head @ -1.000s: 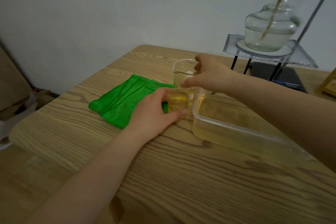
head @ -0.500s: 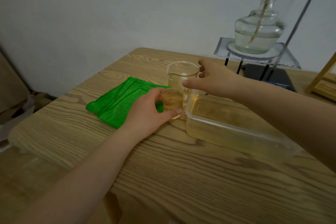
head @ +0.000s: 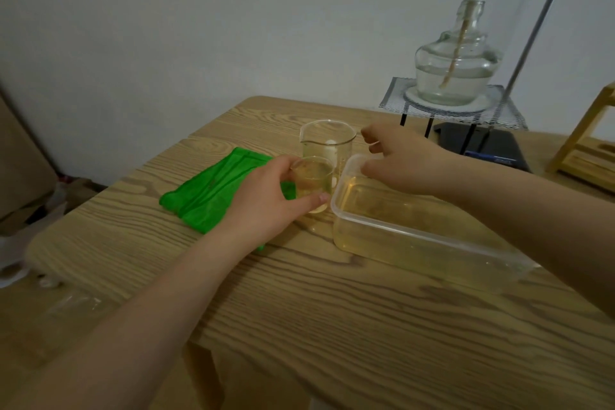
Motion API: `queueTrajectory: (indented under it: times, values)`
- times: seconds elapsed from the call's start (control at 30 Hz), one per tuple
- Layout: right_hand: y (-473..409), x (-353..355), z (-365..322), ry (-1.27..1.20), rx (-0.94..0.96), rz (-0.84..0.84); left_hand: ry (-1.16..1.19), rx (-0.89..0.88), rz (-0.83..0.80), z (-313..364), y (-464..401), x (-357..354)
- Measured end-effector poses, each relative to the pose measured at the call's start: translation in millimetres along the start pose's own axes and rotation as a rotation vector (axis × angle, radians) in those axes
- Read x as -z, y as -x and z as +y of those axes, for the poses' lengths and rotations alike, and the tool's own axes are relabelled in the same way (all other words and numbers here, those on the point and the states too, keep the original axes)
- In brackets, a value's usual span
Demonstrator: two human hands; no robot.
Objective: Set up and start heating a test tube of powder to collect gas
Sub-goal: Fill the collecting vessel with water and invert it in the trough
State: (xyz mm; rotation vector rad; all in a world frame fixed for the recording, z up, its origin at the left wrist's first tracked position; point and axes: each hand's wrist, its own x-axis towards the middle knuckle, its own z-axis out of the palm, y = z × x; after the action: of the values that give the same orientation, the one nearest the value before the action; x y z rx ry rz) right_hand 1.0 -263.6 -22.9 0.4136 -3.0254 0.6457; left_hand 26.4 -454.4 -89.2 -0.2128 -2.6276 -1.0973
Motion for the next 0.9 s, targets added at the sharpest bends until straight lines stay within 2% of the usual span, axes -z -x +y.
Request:
queueTrajectory:
  times: [0.2,0.53,0.9]
  values:
    - [6.5,2.8,5.3,0.023,0.032,-0.021,0.004,-0.012,0.027,7.0,-0.6,8.6]
    - [26.3,10.4,2.2,0.059,0.111,0.048,0.041,-0.057,0.046,24.7,0.5,19.3]
    - [43.3,18.7,10.8,0.169,0.072,-0.197,0.062,-0.107,0.035,47.9,1.7,16.2]
